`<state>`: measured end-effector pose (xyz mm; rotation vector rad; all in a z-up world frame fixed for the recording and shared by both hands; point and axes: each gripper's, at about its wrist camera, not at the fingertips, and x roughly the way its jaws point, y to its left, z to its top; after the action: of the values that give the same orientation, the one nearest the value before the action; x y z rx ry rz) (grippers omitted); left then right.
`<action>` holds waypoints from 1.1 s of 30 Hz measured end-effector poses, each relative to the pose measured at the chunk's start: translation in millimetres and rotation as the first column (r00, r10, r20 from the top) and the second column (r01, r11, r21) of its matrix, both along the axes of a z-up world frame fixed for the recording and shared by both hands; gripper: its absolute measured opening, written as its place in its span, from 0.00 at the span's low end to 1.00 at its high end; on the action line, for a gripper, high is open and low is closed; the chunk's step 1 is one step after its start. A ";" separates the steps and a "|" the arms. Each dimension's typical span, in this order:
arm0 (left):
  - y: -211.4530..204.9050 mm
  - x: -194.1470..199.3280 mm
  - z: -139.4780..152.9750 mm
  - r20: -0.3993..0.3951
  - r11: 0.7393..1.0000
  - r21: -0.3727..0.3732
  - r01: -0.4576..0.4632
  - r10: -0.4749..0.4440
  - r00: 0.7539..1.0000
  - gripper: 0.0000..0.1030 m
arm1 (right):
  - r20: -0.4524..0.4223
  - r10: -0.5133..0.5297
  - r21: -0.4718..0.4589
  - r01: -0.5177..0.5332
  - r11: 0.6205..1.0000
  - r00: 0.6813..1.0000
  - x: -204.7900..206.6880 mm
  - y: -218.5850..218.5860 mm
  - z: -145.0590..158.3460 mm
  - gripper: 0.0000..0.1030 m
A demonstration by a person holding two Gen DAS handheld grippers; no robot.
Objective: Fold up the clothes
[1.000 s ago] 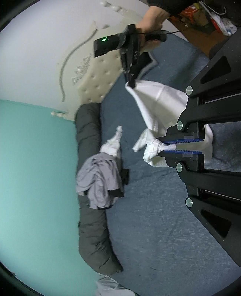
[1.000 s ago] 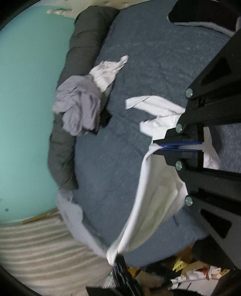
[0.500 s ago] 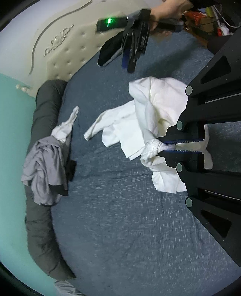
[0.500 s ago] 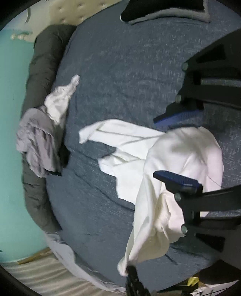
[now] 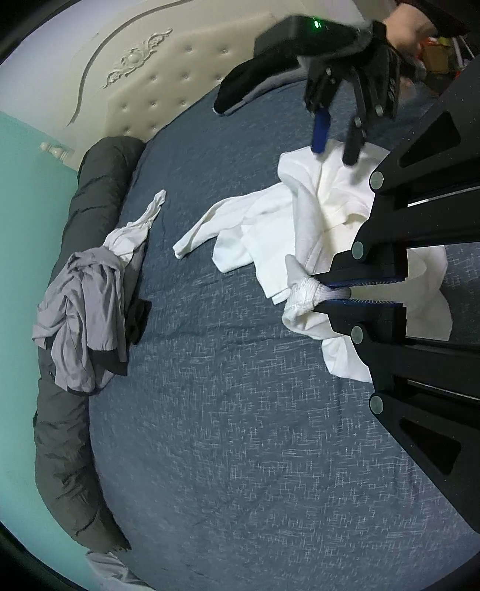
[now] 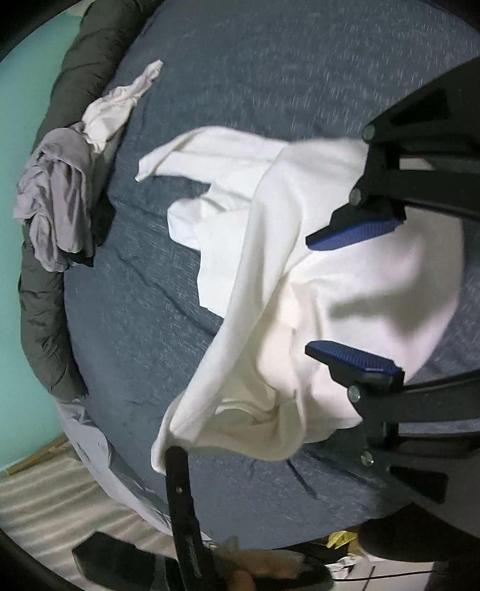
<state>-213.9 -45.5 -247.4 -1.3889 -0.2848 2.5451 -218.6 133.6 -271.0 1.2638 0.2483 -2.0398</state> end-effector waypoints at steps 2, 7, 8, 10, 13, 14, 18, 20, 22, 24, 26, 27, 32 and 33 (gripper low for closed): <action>-1.1 -3.9 -2.7 0.001 1.000 0.001 -0.004 0.004 1.000 0.06 | 0.017 -0.017 -0.007 0.017 1.000 1.000 -3.6 -6.9 -4.7 0.51; -4.1 -9.1 -7.4 0.000 1.000 0.004 -0.006 0.006 1.000 0.06 | 0.035 -0.018 0.069 0.016 0.997 0.999 -10.0 -29.0 -25.4 0.52; -4.5 -9.9 -8.3 0.000 1.000 0.003 -0.006 0.006 1.000 0.06 | 0.036 -0.013 0.094 0.009 0.996 0.999 -10.3 -31.9 -31.1 0.52; -5.3 -10.8 -9.5 0.001 1.000 0.002 -0.005 0.005 1.000 0.06 | 0.052 -0.007 0.095 0.002 0.995 0.999 -11.1 -31.2 -37.4 0.41; -5.8 -11.1 -10.9 0.001 1.000 0.001 -0.004 0.004 1.000 0.06 | 0.051 -0.015 0.092 0.010 0.996 0.999 -9.7 -25.6 -40.9 0.09; -5.7 -10.9 -11.0 0.001 1.000 0.000 -0.003 0.003 1.000 0.06 | 0.047 -0.012 0.085 0.008 0.996 0.999 -7.2 -23.1 -39.1 0.06; -2.7 -8.3 -9.3 0.004 1.000 -0.005 0.005 -0.005 1.000 0.06 | 0.017 -0.010 0.035 0.009 0.999 1.000 -0.1 -7.7 -23.7 0.03; -1.0 -6.8 -8.2 0.006 1.000 -0.008 0.009 -0.009 1.000 0.06 | -0.001 -0.013 0.010 0.013 1.000 1.000 3.1 1.9 -12.5 0.02; 0.8 -5.3 -7.2 0.008 1.000 -0.011 0.013 -0.013 1.000 0.06 | -0.024 -0.014 -0.011 0.014 1.000 1.000 8.0 12.4 0.2 0.02; 2.5 -3.7 -6.1 0.010 1.000 -0.014 0.018 -0.018 1.000 0.06 | -0.047 -0.021 -0.040 0.019 0.999 0.999 12.5 26.6 17.7 0.02; 4.9 -1.9 -5.0 0.012 1.000 -0.017 0.023 -0.023 1.000 0.06 | -0.066 -0.028 -0.063 0.024 0.998 0.997 16.6 44.9 31.2 0.02; 7.9 0.0 -4.3 0.012 0.999 -0.018 0.029 -0.029 1.000 0.06 | -0.078 -0.031 -0.069 0.026 0.997 0.996 19.2 54.9 38.2 0.02; 25.6 8.7 -6.2 0.028 0.997 -0.016 0.071 -0.071 0.997 0.06 | -0.080 -0.055 -0.015 0.054 0.998 0.995 18.5 92.4 32.4 0.02; 31.8 10.5 -8.9 0.038 0.996 -0.017 0.087 -0.086 0.996 0.06 | -0.070 -0.064 -0.009 0.063 0.998 0.995 17.7 96.0 26.7 0.02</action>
<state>-203.4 -13.7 -256.3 -1.4243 -0.2026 2.4609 -200.9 229.6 -244.3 1.2111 0.2369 -2.1403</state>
